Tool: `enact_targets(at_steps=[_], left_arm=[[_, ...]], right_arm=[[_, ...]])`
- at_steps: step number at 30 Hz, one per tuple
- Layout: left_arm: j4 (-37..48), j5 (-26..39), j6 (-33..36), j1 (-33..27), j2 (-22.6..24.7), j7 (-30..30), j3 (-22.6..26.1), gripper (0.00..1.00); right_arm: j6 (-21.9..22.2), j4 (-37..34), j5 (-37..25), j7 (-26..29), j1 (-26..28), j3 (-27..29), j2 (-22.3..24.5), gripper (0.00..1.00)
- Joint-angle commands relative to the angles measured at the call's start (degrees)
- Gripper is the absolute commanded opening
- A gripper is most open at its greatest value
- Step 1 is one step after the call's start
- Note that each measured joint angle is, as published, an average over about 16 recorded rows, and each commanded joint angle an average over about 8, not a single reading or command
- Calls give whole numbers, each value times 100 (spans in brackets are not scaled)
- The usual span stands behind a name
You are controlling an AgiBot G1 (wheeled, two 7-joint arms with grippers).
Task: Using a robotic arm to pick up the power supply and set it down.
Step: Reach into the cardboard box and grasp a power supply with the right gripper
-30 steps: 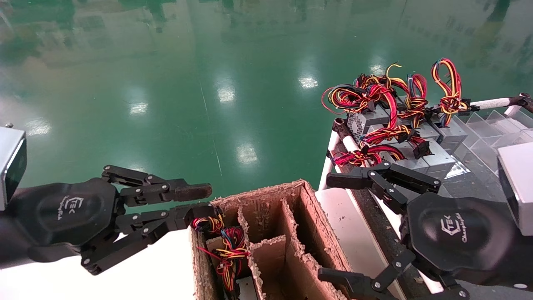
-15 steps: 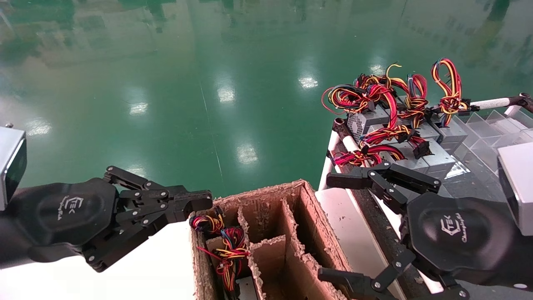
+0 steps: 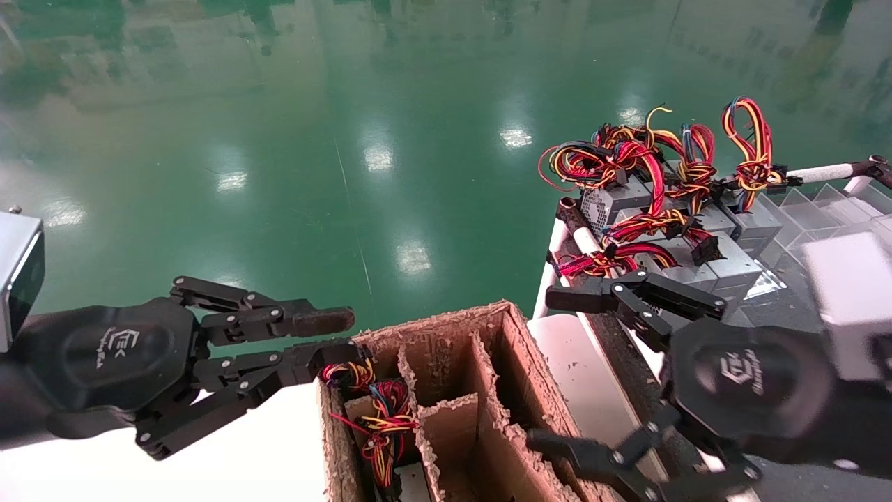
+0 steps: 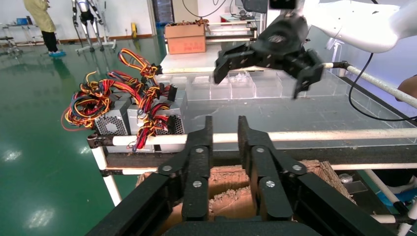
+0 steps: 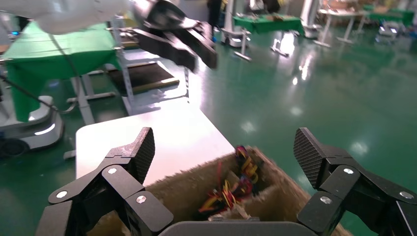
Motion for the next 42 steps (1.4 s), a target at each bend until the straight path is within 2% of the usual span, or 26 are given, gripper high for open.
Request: enact_targets(at_steps=[1, 7, 12, 18, 19, 26, 27, 42], left_arm=[[0, 0, 0, 0, 0, 0, 0, 100], [0, 0, 0, 0, 0, 0, 0, 100], [0, 0, 0, 0, 0, 0, 0, 100], [0, 0, 0, 0, 0, 0, 0, 100], [0, 0, 0, 0, 0, 0, 0, 100], [0, 0, 0, 0, 0, 0, 0, 100], [0, 0, 0, 0, 0, 0, 0, 100], [0, 0, 0, 0, 0, 0, 0, 100]], right_arm=[[124, -26, -96, 35, -7, -30, -16, 100], [555, -451, -1099, 453, 505, -672, -742, 100], [620, -1097, -1816, 641, 992, -1223, -1517, 100], [676, -1702, -2296, 571, 1291, -1607, -2213, 100], [684, -1766, -2337, 536, 1309, -1640, -2288, 94], [713, -1992, -2445, 336, 1303, -1747, -2569, 7], [716, -2001, -2452, 322, 1292, -1756, -2587, 1], [955, -2220, -2722, 55, 1167, -1906, -2854, 0]])
